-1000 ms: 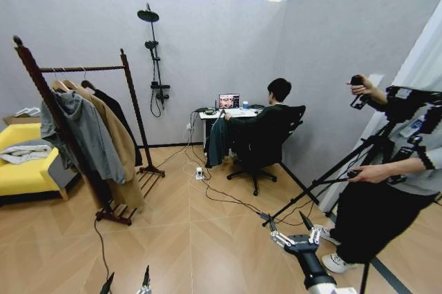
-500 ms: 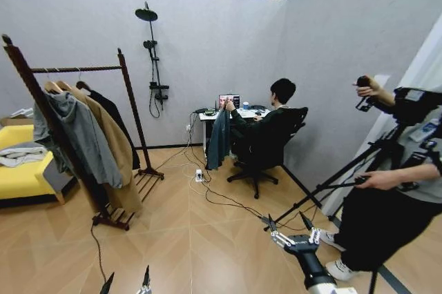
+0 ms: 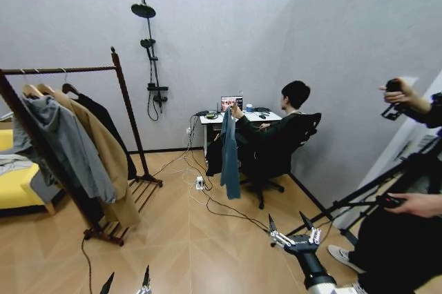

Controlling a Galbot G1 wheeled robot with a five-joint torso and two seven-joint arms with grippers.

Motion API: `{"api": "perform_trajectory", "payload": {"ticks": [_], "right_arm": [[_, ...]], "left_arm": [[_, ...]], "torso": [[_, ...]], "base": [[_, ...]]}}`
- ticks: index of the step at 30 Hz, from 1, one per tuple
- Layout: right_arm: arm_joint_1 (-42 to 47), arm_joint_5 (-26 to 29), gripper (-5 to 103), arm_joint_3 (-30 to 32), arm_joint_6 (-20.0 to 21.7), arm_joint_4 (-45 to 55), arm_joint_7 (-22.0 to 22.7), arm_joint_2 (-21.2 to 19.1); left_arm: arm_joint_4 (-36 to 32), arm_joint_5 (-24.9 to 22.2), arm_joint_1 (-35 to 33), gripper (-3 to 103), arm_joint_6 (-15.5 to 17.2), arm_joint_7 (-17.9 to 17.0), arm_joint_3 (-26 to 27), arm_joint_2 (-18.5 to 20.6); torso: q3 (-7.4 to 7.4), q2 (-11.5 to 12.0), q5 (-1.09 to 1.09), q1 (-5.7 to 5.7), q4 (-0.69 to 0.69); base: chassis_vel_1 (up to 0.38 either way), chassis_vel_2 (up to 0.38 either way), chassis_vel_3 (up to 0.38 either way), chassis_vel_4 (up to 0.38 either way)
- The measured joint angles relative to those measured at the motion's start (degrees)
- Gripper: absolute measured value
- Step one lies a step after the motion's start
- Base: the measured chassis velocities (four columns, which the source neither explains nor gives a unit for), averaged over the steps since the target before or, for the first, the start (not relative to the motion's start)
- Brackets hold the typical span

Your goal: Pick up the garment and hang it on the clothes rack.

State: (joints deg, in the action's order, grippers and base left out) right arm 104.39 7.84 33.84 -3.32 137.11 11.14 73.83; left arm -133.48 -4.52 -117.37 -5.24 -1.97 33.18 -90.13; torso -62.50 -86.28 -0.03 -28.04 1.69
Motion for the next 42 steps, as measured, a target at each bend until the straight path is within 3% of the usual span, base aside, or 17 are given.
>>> {"api": "perform_trajectory", "payload": {"ticks": [30,42], "right_arm": [[0.0,0.0,100,0.0,0.0,0.0,0.0,0.0],[0.0,0.0,100,0.0,0.0,0.0,0.0,0.0]], "left_arm": [[0.0,0.0,0.0,100,0.0,0.0,0.0,0.0],[0.0,0.0,0.0,100,0.0,0.0,0.0,0.0]], "torso": [[-0.01,0.0,0.00,-0.02,0.00],[0.02,0.0,0.03,0.07,-0.01]], "base": [[-0.335,0.335,0.330,-0.335],[-0.093,0.101,0.070,-0.080]]}}
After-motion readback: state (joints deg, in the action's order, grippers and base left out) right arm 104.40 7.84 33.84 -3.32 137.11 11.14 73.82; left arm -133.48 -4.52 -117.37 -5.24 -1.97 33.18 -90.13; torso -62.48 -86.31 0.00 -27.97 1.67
